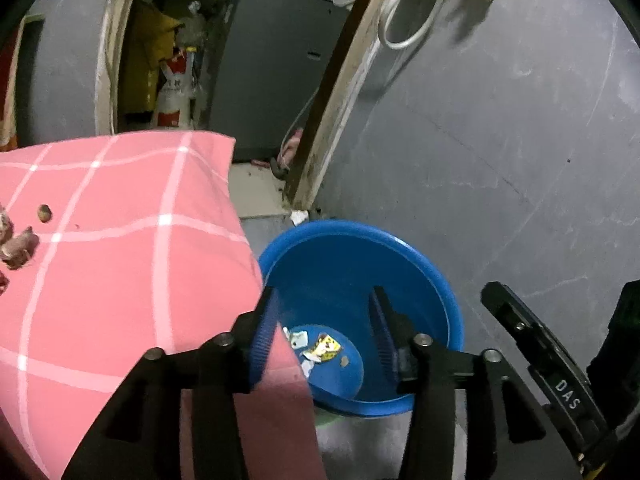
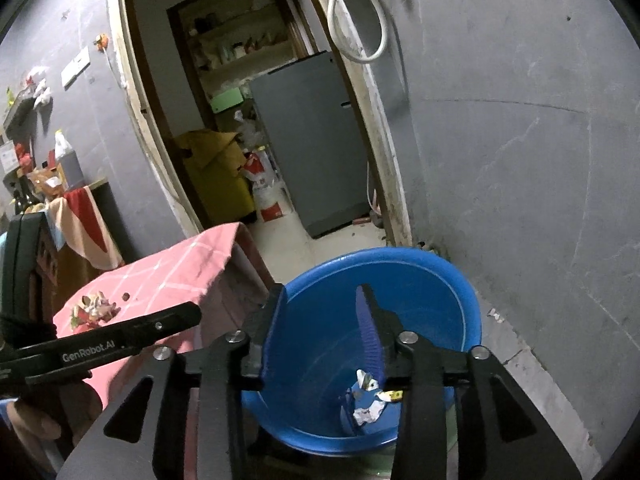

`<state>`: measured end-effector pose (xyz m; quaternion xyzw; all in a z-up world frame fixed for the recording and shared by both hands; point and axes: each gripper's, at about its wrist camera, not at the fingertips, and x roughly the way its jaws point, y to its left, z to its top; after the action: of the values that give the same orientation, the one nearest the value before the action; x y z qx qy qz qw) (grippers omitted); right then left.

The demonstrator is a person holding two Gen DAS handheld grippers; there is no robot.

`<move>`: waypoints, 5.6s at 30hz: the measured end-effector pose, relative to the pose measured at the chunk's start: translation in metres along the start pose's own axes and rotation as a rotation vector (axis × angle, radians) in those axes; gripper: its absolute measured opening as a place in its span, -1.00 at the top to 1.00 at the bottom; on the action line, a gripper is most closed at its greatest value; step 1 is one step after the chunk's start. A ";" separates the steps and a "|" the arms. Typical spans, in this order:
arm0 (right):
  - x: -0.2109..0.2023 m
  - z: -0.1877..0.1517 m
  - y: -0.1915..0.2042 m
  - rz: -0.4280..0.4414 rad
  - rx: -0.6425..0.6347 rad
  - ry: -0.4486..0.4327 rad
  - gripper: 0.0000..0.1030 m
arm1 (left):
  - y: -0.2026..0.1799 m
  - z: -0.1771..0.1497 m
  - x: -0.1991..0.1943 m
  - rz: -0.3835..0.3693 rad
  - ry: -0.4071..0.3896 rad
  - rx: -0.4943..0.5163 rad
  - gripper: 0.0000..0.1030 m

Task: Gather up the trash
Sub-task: 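Carry both held pieces over the blue bucket and open both grippers, then bring both tools back over the trash pile on the table, then close the left gripper on the green-white wrapper while the right grasps the red wrapper, then lift both held wrappers up off the table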

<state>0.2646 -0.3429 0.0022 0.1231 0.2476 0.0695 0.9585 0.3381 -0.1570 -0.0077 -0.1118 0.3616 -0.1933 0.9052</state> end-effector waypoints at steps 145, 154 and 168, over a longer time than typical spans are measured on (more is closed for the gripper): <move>0.117 -0.065 0.289 0.395 -0.508 0.452 0.74 | 0.253 -0.033 -0.156 0.315 0.010 -0.167 0.92; 0.118 -0.062 0.297 0.404 -0.491 0.449 0.10 | 0.256 -0.039 -0.167 0.317 -0.015 -0.210 0.95; 0.158 -0.057 0.319 0.368 -0.433 0.495 0.07 | 0.264 -0.021 -0.166 0.279 -0.046 -0.208 0.19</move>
<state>0.3507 0.0052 -0.0326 -0.0603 0.4250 0.3191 0.8449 0.2844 0.1505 -0.0118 -0.1577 0.3708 -0.0245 0.9149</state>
